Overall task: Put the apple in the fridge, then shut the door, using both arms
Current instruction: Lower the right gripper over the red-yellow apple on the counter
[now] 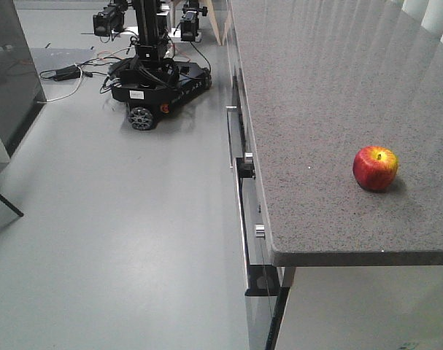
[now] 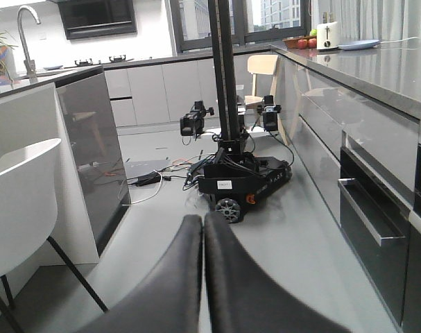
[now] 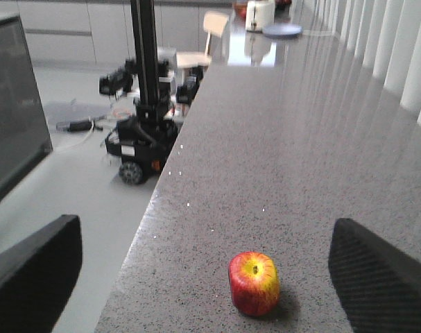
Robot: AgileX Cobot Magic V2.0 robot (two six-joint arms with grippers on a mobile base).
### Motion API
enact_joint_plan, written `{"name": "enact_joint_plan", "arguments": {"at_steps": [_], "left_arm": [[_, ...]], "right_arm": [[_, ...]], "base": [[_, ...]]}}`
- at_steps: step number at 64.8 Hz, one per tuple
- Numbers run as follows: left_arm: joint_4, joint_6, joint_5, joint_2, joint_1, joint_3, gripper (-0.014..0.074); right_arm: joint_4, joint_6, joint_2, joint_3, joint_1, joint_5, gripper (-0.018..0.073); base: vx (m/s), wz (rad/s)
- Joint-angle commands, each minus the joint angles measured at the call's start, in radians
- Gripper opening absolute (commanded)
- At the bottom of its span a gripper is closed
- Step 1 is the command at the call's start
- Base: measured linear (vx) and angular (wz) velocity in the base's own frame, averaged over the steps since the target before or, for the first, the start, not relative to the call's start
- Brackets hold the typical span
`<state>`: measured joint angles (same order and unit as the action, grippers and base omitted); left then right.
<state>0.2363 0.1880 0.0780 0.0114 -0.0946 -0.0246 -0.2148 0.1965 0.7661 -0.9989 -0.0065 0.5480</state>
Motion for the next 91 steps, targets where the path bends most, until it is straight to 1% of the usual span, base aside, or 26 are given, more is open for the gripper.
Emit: {"name": "enact_joint_plan", "arguments": {"at_steps": [1,9,17,22,27,36,43,56,66,91], "left_arm": [[-0.008,0.010,-0.069,0.016,0.006,-0.029,-0.0006],[-0.008,0.010,-0.069,0.016,0.006,-0.029,-0.0006],[-0.008,0.010,-0.069,0.016,0.006,-0.029,-0.0006],[-0.008,0.010,-0.069,0.016,0.006,-0.029,-0.0006],[-0.008,0.010,-0.069,0.016,0.006,-0.029,-0.0006],[-0.008,0.010,-0.069,0.016,0.006,-0.029,-0.0006],[-0.008,0.010,-0.069,0.016,0.006,-0.029,-0.0006],[-0.008,0.010,-0.069,0.016,0.006,-0.029,-0.0006],[-0.008,0.010,-0.069,0.016,0.006,-0.029,-0.0006],[-0.008,0.010,-0.069,0.016,0.006,-0.029,-0.0006]], "right_arm": [[-0.005,0.000,0.121,-0.117,-0.002,-0.034,0.0696],[0.009,-0.027,0.301,-0.239,-0.003,0.023,0.0689],[0.050,-0.089,0.440,-0.347,-0.003,0.064,0.0686],[0.059,-0.105,0.514,-0.415,-0.003,0.105,0.0683],[0.073,-0.129,0.583,-0.466,-0.003,0.146,0.0680],[0.141,-0.197,0.692,-0.546,-0.003,0.191,0.0676],[0.147,-0.203,0.765,-0.592,-0.003,0.238,0.0672],[0.173,-0.210,0.861,-0.617,-0.003,0.252,0.0668],[0.222,-0.230,0.922,-0.617,-0.003,0.256,0.0665],[0.235,-0.220,1.037,-0.616,-0.003,0.226,0.0654]], "base": [[0.00,0.00],[0.00,0.00],[0.00,0.00],[0.00,0.00],[0.00,0.00],[0.00,0.00],[0.00,0.00],[0.00,0.00],[0.00,0.00],[0.00,0.00]]}}
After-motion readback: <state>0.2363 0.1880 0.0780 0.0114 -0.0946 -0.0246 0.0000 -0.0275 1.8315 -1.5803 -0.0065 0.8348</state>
